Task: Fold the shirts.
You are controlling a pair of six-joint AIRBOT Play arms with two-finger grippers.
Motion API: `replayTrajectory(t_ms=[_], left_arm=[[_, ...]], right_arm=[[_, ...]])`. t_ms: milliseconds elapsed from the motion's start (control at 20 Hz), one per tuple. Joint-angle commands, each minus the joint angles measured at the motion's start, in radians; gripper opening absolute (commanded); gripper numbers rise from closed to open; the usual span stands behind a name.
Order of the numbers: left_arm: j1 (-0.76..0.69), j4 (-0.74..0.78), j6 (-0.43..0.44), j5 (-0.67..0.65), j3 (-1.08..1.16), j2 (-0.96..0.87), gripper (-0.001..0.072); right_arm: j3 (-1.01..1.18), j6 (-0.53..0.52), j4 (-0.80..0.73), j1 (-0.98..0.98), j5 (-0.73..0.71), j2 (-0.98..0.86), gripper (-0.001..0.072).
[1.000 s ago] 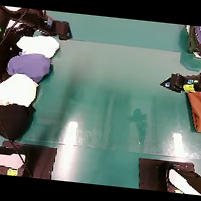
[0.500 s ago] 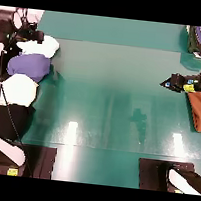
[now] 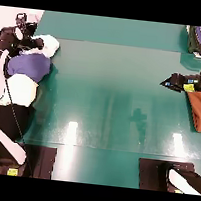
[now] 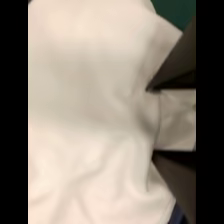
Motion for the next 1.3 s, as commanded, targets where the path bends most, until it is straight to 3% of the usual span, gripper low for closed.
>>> replayTrajectory(t_ms=[0, 200, 450, 800, 1100, 1250], left_arm=[[0.004, -0.032, 0.009, -0.019, 0.016, -0.004, 0.0025], [-0.006, -0.046, 0.009, -0.2, 0.167, 0.006, 0.0024], [-0.086, -0.046, 0.01, -0.082, 0.188, 0.32, 0.0024], [-0.342, -0.045, 0.08, -0.092, 0.187, 0.809, 0.0023], [-0.612, -0.011, -0.035, -0.373, 0.07, 0.89, 0.0021], [-0.774, 0.031, -0.152, -0.362, -0.19, 0.889, 0.0022]], right_arm=[[0.001, 0.0, 0.0, 0.001, -0.022, 0.0, 0.0021], [0.003, 0.0, 0.012, 0.001, -0.054, 0.001, 0.0021], [0.194, -0.016, -0.008, 0.0, -0.057, 0.0, 0.0021], [0.522, -0.05, -0.107, 0.0, -0.06, 0.0, 0.002], [0.61, -0.05, -0.106, 0.0, -0.043, 0.0, 0.0021], [0.612, -0.05, -0.105, 0.0, -0.007, 0.001, 0.002]])
